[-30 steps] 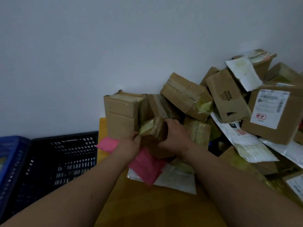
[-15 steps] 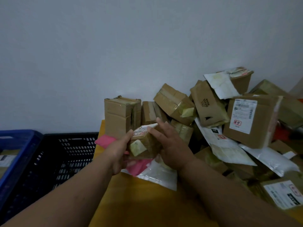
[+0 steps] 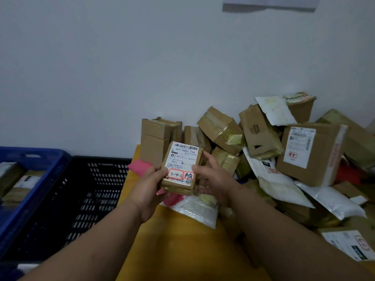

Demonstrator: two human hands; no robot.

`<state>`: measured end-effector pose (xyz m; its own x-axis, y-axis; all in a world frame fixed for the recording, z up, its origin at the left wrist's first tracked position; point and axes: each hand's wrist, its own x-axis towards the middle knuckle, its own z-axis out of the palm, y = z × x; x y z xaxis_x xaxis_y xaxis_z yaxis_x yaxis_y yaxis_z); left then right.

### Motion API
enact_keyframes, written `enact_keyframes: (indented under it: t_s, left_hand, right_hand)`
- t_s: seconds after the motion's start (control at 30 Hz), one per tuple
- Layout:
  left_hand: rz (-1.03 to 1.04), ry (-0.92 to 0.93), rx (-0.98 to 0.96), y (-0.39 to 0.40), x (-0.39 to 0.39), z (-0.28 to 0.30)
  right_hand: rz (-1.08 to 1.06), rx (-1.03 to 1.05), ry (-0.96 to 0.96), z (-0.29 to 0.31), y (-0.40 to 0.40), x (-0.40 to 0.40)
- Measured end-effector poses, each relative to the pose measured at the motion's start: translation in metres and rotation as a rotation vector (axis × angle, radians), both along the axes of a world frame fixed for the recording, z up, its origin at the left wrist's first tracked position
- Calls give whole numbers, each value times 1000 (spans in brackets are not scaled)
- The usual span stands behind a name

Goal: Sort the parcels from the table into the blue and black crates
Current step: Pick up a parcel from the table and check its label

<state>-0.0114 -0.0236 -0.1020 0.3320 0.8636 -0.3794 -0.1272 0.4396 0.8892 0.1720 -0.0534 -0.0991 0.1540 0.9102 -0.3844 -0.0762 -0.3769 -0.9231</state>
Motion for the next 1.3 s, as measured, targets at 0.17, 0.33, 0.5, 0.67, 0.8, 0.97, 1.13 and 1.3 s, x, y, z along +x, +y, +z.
enact_keyframes:
  t_s: [0.17,0.33,0.5,0.67,0.8,0.97,1.13,1.3]
  left_hand:
    - [11,23,-7,-5,-17,-3]
    - [3,35,11,-4,-38,-6]
    - [6,34,6,-1,-78,-11]
    - [52,39,-30,9,-166,-23]
    - [149,70,-56,17,-270,-34]
    - [306,125,-139,14,-396,-47]
    - [398,172,-239,11,-481,-58]
    - [476,192,-323,31,-524,-74]
  right_hand:
    - [29,4,19,4,-4,-12]
    - [24,10,-6,2,-5,-30]
    - [32,-28,7,-2,7,-68]
    - [148,-75,-26,-12,32,-150]
    - [297,-116,-44,-29,53,-254]
    - [490,-227,-3,-52,67,-383]
    - [648,-318,12,-65,81,-472]
    - [724,-377,-12,-79,109,-521]
